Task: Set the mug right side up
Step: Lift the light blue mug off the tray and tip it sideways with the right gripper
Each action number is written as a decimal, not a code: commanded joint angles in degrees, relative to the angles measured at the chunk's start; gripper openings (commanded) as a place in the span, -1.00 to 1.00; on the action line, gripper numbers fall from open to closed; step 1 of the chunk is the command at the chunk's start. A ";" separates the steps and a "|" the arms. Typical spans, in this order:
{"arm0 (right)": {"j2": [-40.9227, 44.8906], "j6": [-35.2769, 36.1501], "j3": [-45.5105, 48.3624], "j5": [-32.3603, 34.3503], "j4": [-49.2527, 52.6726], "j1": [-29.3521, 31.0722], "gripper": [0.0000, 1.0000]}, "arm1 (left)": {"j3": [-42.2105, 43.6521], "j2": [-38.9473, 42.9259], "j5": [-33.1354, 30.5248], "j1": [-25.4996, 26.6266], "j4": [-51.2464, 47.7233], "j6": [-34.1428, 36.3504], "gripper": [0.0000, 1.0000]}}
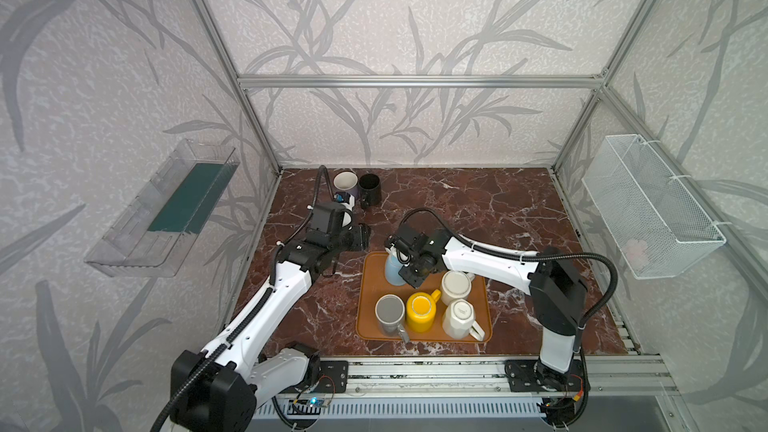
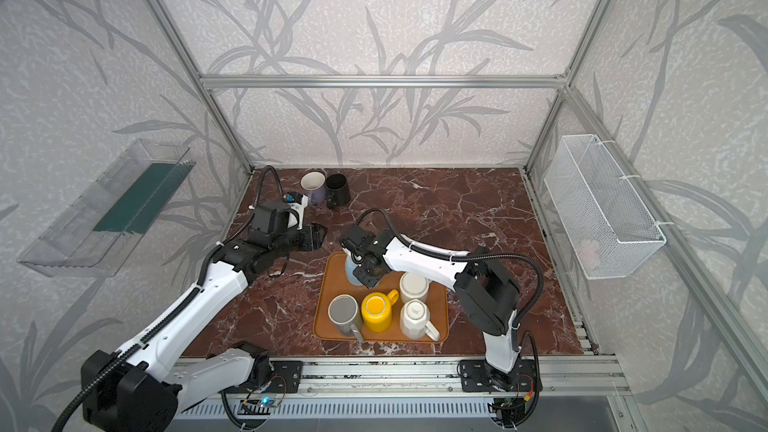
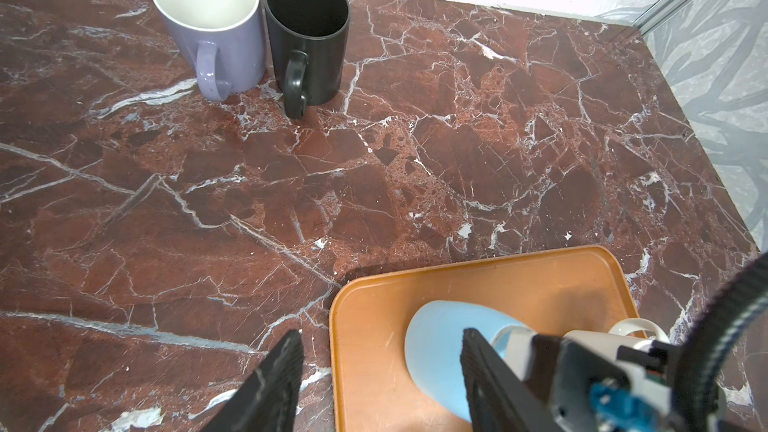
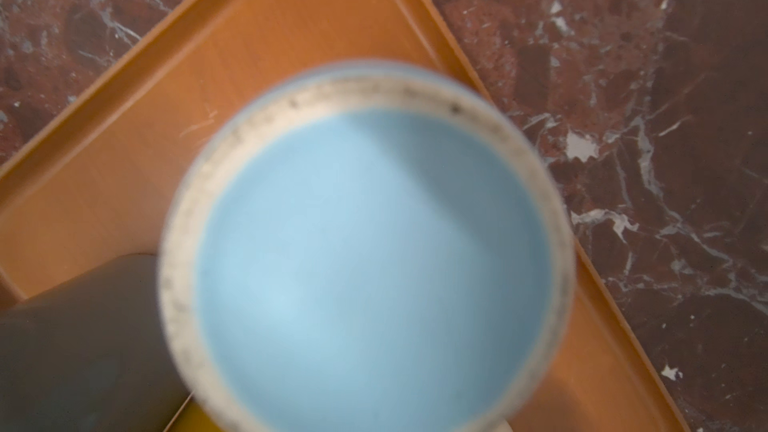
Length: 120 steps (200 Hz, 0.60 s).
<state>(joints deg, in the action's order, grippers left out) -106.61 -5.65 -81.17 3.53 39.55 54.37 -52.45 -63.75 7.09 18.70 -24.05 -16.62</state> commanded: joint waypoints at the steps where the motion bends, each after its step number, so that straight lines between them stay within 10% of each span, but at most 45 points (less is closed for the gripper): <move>1: 6.21 -3.08 2.36 -2.11 -7.88 -1.81 -1.00 | -1.08 1.68 -0.30 0.15 -0.74 0.19 0.25; 120: 15.99 -12.86 18.63 -19.06 -35.85 -11.45 -1.00 | 1.65 4.05 2.84 0.24 3.45 -0.19 0.25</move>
<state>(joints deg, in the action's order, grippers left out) -93.97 -15.31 -62.74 -9.58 16.29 44.69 -52.12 -61.10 8.69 18.70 -22.98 -16.62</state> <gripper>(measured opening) 0.153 0.626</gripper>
